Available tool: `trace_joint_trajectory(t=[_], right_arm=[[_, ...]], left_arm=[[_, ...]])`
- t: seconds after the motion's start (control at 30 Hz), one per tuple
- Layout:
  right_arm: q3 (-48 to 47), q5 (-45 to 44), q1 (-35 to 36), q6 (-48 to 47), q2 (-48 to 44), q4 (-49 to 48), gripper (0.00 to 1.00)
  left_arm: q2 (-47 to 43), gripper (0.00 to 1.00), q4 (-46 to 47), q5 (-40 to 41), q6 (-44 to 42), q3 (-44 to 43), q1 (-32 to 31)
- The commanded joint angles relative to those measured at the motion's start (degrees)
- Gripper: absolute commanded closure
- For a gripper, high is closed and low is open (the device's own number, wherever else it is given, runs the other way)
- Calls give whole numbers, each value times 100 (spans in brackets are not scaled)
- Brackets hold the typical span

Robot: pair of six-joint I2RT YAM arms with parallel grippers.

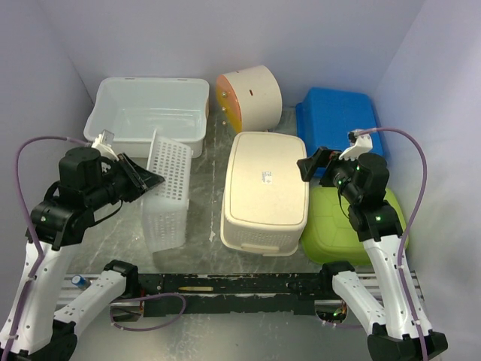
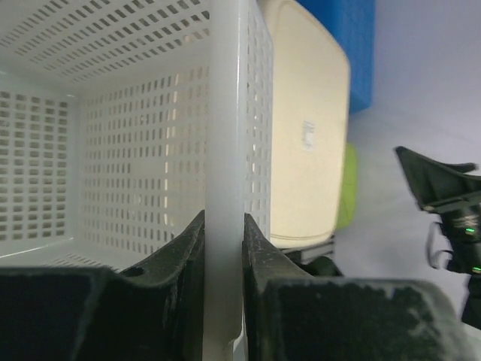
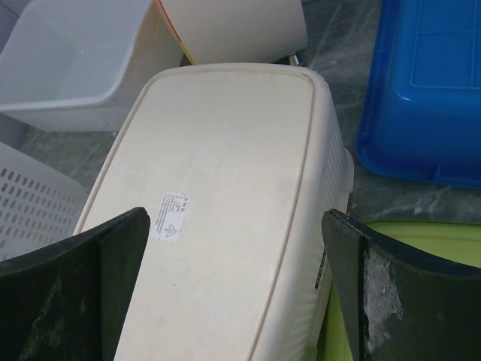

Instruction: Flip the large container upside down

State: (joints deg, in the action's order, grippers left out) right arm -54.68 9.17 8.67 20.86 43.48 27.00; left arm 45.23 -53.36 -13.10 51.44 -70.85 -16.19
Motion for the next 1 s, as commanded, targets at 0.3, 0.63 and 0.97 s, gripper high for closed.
trace_joint_trajectory(t=[0.3, 0.63, 0.97], right_arm=[[89, -81, 99, -186, -16, -143, 0], [10, 9, 96, -99, 147, -217, 0], [-62, 36, 97, 69, 242, -337, 0]], left_arm=[[267, 93, -1154, 649, -680, 161, 54], [526, 93, -121, -864, -540, -485, 54], [3, 93, 2261, -2449, 1365, 695, 54]])
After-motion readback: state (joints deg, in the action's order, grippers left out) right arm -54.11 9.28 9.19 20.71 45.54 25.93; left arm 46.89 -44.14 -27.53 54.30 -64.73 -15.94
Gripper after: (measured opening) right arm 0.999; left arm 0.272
